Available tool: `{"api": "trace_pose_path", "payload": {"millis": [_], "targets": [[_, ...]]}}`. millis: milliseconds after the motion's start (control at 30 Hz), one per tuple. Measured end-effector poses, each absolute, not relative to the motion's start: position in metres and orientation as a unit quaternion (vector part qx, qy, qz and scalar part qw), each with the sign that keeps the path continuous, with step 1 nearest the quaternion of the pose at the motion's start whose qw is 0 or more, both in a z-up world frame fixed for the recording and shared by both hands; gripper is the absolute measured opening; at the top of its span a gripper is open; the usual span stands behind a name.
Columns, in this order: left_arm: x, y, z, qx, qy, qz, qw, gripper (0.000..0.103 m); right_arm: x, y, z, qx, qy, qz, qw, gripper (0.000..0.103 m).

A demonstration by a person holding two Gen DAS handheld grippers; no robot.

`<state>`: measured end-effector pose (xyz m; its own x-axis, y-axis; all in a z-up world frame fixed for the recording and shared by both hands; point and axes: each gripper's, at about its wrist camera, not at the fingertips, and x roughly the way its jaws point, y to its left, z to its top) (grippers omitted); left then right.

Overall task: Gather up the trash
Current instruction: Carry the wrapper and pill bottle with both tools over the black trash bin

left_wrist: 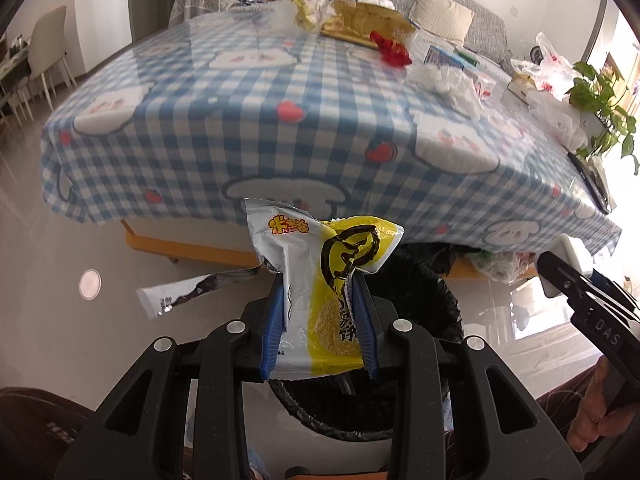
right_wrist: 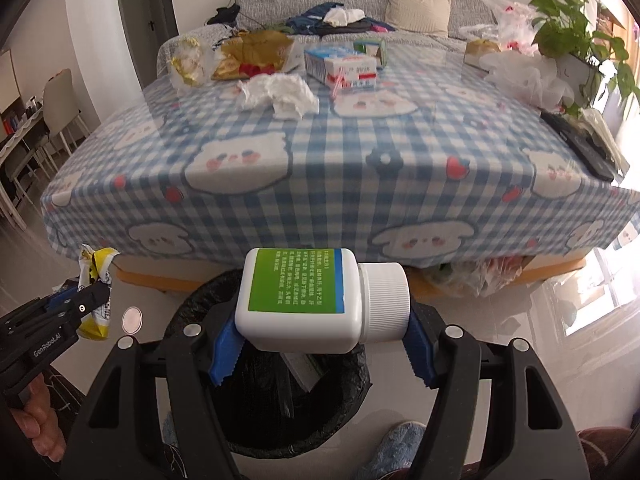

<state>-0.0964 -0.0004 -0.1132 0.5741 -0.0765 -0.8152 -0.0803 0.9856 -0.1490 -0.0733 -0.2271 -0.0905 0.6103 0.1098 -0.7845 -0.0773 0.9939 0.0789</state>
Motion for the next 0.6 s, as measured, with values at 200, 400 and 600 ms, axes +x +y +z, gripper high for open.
{"api": "trace_pose_path", "payload": {"millis": [200, 400, 600], "targets": [[-0.098, -0.001, -0.127, -0.076, 0.465, 0.003, 0.882, 0.031, -0.072, -0.223, -0.117, 0.018, 0.461, 0.045, 0.886, 0.064], [-0.099, -0.002, -0.141, -0.064, 0.462, -0.003, 0.885, 0.031, -0.071, -0.217, -0.140, 0.014, 0.473, 0.045, 0.880, 0.064], [-0.096, 0.002, -0.160, -0.067, 0.475, -0.004, 0.877, 0.031, -0.067, -0.207, -0.165, 0.011, 0.487, 0.048, 0.872, 0.064]]}}
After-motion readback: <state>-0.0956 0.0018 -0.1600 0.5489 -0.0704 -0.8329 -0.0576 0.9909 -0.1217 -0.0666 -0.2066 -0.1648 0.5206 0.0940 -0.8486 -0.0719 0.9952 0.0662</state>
